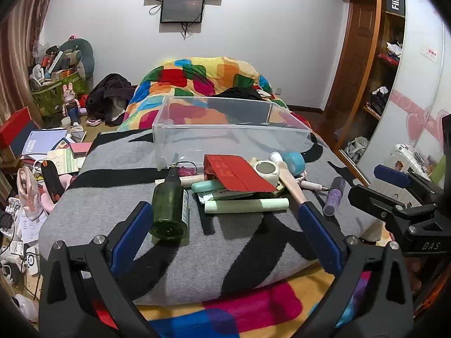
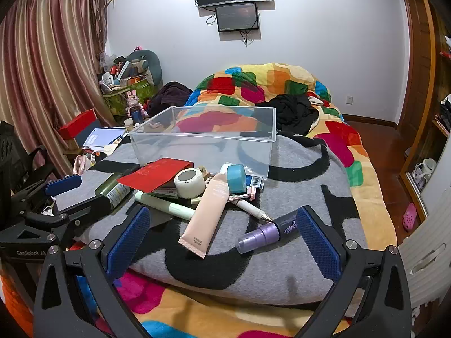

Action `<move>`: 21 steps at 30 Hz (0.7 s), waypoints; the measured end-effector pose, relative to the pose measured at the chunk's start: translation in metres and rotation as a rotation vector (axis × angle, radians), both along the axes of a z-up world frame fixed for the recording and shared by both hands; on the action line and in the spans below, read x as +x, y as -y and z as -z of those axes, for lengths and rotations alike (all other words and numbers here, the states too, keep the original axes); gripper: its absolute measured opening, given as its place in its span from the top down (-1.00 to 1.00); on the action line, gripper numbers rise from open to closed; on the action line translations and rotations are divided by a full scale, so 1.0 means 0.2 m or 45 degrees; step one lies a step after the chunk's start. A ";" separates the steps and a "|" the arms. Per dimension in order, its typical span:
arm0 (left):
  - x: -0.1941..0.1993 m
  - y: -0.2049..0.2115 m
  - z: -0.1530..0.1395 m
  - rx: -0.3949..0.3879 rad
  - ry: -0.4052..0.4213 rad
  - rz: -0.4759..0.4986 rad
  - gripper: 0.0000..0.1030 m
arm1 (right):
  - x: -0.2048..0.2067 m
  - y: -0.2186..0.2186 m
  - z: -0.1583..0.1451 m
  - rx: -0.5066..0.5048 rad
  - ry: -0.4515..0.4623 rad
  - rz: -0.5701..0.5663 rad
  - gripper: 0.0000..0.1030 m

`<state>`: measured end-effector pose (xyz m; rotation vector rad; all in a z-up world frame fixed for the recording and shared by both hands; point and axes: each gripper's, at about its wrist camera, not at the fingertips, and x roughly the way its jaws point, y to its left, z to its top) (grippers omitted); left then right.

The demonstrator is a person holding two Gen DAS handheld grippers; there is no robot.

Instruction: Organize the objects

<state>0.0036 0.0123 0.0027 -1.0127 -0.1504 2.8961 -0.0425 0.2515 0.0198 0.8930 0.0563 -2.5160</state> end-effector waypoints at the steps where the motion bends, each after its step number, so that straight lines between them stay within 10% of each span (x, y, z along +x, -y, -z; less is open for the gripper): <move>1: 0.00 0.00 0.00 0.002 0.000 -0.001 -1.00 | 0.01 0.01 0.00 0.004 -0.003 0.002 -1.00; 21: 0.00 0.00 0.02 0.001 0.004 0.003 -1.00 | 0.00 0.02 0.02 -0.003 0.024 0.006 -1.00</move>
